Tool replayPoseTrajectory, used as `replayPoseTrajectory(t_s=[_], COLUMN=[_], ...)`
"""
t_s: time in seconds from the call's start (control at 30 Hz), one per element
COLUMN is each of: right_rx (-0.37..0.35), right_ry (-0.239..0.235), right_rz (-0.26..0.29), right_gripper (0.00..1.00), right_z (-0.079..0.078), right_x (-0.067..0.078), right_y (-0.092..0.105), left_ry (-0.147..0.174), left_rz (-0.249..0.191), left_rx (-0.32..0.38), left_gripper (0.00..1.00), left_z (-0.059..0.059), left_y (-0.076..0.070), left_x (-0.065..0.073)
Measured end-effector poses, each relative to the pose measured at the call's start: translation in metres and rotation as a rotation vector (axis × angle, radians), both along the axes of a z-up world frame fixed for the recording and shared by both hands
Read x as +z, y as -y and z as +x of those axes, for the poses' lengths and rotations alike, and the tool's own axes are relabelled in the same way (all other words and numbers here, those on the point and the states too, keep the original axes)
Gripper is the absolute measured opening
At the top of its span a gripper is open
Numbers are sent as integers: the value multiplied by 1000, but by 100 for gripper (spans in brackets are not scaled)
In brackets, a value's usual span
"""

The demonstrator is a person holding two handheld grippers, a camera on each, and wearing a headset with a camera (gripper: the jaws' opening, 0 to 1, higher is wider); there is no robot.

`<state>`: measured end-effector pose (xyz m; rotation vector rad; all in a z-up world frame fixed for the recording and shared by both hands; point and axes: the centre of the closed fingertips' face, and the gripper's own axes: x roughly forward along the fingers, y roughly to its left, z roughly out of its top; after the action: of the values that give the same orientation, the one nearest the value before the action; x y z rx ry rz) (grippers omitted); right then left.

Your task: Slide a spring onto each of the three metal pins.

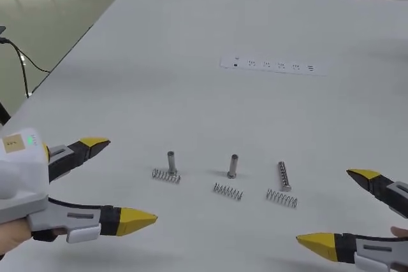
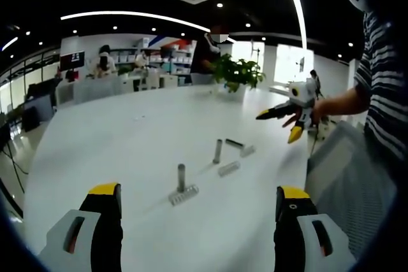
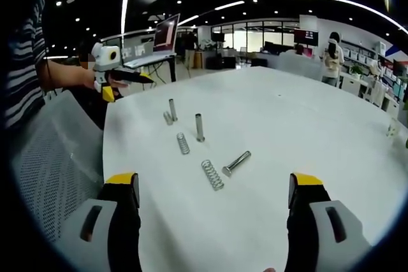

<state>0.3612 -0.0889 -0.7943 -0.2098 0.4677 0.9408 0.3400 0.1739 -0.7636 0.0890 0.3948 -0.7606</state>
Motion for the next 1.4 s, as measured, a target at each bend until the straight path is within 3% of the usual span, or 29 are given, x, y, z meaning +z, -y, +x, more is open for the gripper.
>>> replayPoseTrajectory(t_s=[0.3, 0.47, 0.7, 0.87, 1.4], right_rx=[1, 22, 33, 25, 7], right_ry=[-38, -41, -43, -74, -96], right_rz=[32, 38, 40, 39, 32], right_gripper=[89, 81, 78, 70, 62], right_z=[4, 5, 9, 15, 28], right_x=[5, 6, 9, 7, 10], right_y=[-9, -14, -22, -23, -25], left_ry=[-2, 1, -1, -5, -10], left_rz=[-2, -6, -5, -6, 2], left_rx=[14, 16, 15, 15, 7], left_gripper=[98, 98, 98, 98, 98], left_z=[-1, -1, -1, -1, 0], left_y=[-4, -3, -2, -3, -4], left_x=[-1, 0, -1, -2, -5])
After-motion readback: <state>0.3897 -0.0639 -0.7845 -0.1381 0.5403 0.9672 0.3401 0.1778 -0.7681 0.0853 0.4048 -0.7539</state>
